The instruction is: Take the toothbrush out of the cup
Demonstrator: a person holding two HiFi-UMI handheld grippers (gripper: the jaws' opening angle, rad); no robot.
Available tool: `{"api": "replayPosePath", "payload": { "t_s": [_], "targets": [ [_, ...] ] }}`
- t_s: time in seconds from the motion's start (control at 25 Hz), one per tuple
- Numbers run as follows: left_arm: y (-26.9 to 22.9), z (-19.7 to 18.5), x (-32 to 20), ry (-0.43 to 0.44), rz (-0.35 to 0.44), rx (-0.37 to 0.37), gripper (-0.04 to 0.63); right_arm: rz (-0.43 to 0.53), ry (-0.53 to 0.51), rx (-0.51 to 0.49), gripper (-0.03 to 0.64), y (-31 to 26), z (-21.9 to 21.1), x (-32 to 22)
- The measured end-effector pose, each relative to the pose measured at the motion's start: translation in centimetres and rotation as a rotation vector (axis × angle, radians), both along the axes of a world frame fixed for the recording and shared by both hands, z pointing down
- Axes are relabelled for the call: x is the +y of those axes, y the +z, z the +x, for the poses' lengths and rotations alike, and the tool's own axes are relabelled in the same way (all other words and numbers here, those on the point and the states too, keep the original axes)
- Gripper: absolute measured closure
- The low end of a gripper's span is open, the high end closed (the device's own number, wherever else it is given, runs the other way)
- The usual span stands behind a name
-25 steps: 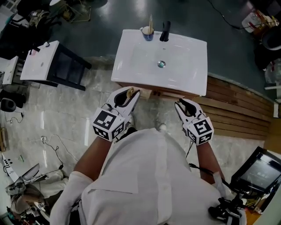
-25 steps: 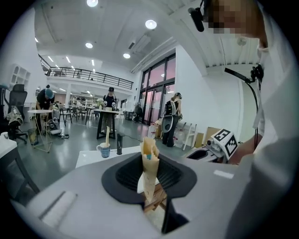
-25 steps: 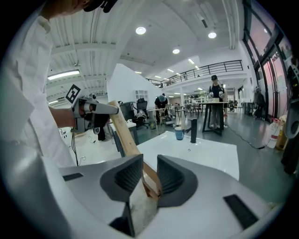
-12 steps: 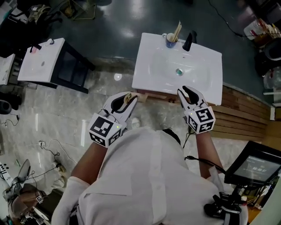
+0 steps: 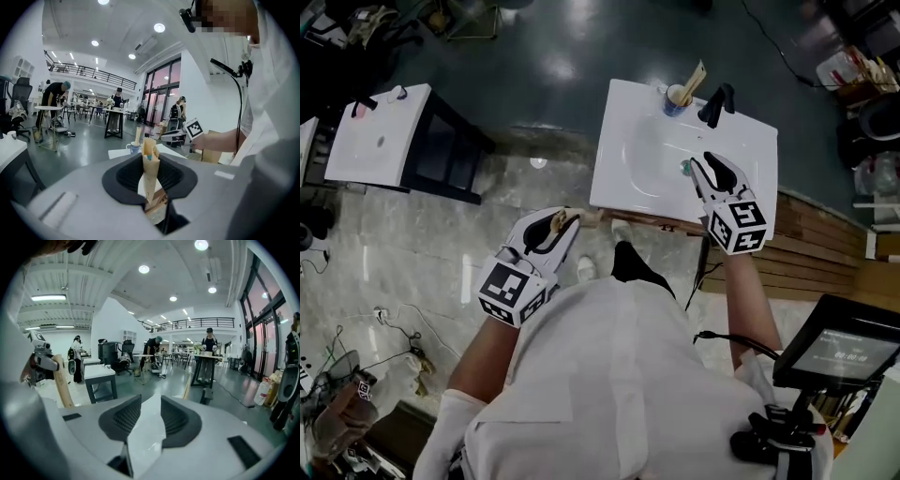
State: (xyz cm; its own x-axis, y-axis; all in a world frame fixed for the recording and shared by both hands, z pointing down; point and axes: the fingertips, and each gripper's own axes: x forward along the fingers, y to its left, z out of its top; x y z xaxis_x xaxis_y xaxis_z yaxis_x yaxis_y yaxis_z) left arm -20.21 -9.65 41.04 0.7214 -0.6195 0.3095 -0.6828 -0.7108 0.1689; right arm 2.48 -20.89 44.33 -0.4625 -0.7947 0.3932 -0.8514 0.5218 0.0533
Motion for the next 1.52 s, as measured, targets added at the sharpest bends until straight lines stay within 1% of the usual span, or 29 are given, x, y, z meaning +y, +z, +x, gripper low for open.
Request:
{"api": "replayPosePath", "payload": {
  "t_s": [0.12,0.28,0.44,0.64,0.8,1.04,1.2,1.4,1.52],
  "targets": [
    [-0.6,-0.4,-0.4,-0.008,0.009,-0.004,0.522,0.036,0.032,0.014,0.5,-1.5,0.8,-3.1],
    [-1.4,0.5,-4.2,-0.03,0.014,-0.017,0.522,0.055,0.084,0.024,0.491,-2.8,2.8,-9.8],
    [-2.1,1.9,-7.6,-0.047,0.028,-0.013,0.522,0.052,0.12,0.016,0.491,-3.0,3.9,-15.0],
    [-2.4,3.0,-10.2,-0.067,0.044,-0.013,0.522,0.029,0.147,-0.016,0.491,-2.0,4.2,-19.1],
    [-2.4,3.4,-11.4,-0.073,0.029,-0.012,0.522,-0.001,0.189,-0.053,0.491,-1.4,4.6,-21.3],
    [-1.7,2.8,-12.7,-0.097,0.002,-0.01,0.522,-0.033,0.255,-0.09,0.491,0.1,5.0,-23.5],
    [-1.1,2.4,-13.6,-0.107,-0.009,-0.013,0.522,-0.037,0.293,-0.084,0.491,1.6,5.1,-25.2],
    [-0.8,1.8,-13.6,-0.128,-0.022,-0.018,0.522,-0.054,0.292,-0.071,0.491,2.5,4.4,-26.3],
    [-0.7,2.0,-13.7,-0.132,-0.024,-0.017,0.522,-0.071,0.311,-0.078,0.491,3.5,5.1,-26.5]
  ]
}}
